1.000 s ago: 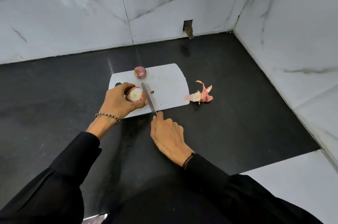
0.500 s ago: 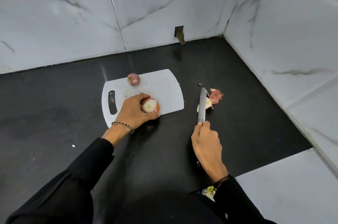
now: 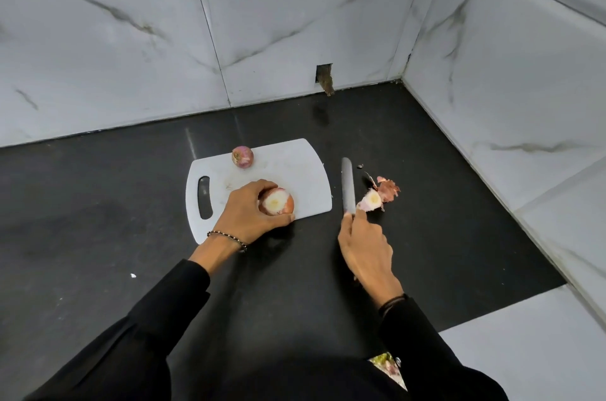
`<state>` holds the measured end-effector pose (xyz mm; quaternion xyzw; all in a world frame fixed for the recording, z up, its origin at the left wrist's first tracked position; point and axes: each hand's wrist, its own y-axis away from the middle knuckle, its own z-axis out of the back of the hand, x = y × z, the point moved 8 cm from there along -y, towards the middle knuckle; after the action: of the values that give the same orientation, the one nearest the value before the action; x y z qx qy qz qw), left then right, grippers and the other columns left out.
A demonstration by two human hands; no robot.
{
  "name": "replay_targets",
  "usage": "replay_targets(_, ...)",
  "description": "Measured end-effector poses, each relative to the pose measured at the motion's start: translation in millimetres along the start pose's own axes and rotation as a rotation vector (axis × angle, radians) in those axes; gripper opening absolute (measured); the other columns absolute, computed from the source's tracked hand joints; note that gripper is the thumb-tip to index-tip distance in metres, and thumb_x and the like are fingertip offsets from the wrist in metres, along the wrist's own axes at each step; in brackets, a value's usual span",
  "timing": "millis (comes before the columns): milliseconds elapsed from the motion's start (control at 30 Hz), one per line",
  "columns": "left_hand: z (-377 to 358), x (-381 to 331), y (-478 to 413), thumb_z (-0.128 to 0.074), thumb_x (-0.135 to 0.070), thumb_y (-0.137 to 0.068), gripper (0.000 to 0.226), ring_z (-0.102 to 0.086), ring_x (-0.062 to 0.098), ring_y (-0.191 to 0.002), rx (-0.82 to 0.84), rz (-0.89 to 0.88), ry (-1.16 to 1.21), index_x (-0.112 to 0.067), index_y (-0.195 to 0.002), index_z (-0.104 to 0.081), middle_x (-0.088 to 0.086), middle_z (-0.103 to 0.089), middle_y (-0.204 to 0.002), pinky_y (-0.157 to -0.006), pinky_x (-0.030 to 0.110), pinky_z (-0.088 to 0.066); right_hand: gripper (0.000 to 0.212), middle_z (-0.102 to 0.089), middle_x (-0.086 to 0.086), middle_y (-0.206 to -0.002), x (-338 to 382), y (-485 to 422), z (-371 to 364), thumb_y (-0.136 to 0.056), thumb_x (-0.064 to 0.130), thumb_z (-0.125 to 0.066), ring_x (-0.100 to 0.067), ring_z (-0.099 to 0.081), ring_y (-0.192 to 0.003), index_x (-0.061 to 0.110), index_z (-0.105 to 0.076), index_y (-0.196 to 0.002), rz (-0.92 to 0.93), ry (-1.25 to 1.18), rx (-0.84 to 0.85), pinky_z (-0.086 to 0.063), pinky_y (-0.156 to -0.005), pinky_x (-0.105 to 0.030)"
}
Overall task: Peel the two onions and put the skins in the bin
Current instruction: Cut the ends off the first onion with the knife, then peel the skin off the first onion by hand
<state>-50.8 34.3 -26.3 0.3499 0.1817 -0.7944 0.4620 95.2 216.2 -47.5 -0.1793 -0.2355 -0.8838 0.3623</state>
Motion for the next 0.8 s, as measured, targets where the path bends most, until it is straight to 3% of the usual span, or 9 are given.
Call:
replay_targets(200,-6,-4,3,-0.086,-0.043,-0.067,0.062,-0.055,0.008,-0.104,0.007,-0.022,0.035,-0.028,-0.120,-0.059,-0.010,-0.060,-0.116,-0.080,0.007,-0.040,0.038,-0.064,-0.005,-0.096,-15,0,9,-0.104,0.049,-0.041,-0.029,-0.066,-0.085,0.016,-0.038,-0.123,-0.036,0.067,-0.026,-0.056,-0.079,-0.046)
replay_targets(400,-7,-13,12,-0.087,-0.042,-0.067,0.064,-0.053,-0.001,-0.103,0.015,-0.093,0.090,-0.031,-0.124,-0.059,-0.013,-0.055,-0.117,-0.082,0.002,-0.041,0.036,-0.064,-0.008,-0.107,-13,3,10,-0.103,0.043,-0.049,-0.032,-0.066,-0.097,0.013,-0.043,-0.122,-0.016,0.219,-0.021,-0.045,-0.069,-0.037)
replay_targets(633,-11,-11,18,-0.090,-0.037,-0.065,0.069,-0.057,0.007,-0.113,0.042,-0.075,0.291,-0.034,-0.125,-0.056,-0.013,-0.059,-0.121,-0.092,0.021,-0.052,0.043,-0.059,-0.004,-0.115,-7,1,20,-0.104,0.049,-0.045,-0.023,-0.062,-0.102,0.014,-0.045,-0.128,0.036,0.380,-0.070,-0.042,-0.068,-0.035)
replay_targets(700,-14,-5,17,-0.092,-0.037,-0.061,0.071,-0.059,0.010,-0.110,0.058,0.003,0.427,-0.034,-0.122,-0.055,-0.012,-0.061,-0.119,-0.092,0.025,-0.053,0.038,-0.059,-0.003,-0.112,2,1,30,-0.104,0.048,-0.046,-0.021,-0.061,-0.095,0.015,-0.048,-0.123,0.111,0.313,-0.145,-0.042,-0.067,-0.033)
replay_targets(800,-19,-1,15,-0.089,-0.040,-0.055,0.068,-0.063,0.013,-0.108,0.080,0.084,0.626,-0.029,-0.115,-0.061,-0.007,-0.066,-0.116,-0.090,0.028,-0.055,0.026,-0.063,0.008,-0.095,20,-1,43,-0.100,0.048,-0.056,-0.011,-0.061,-0.082,0.022,-0.058,-0.103,0.263,-0.044,-0.189,-0.048,-0.066,-0.030)
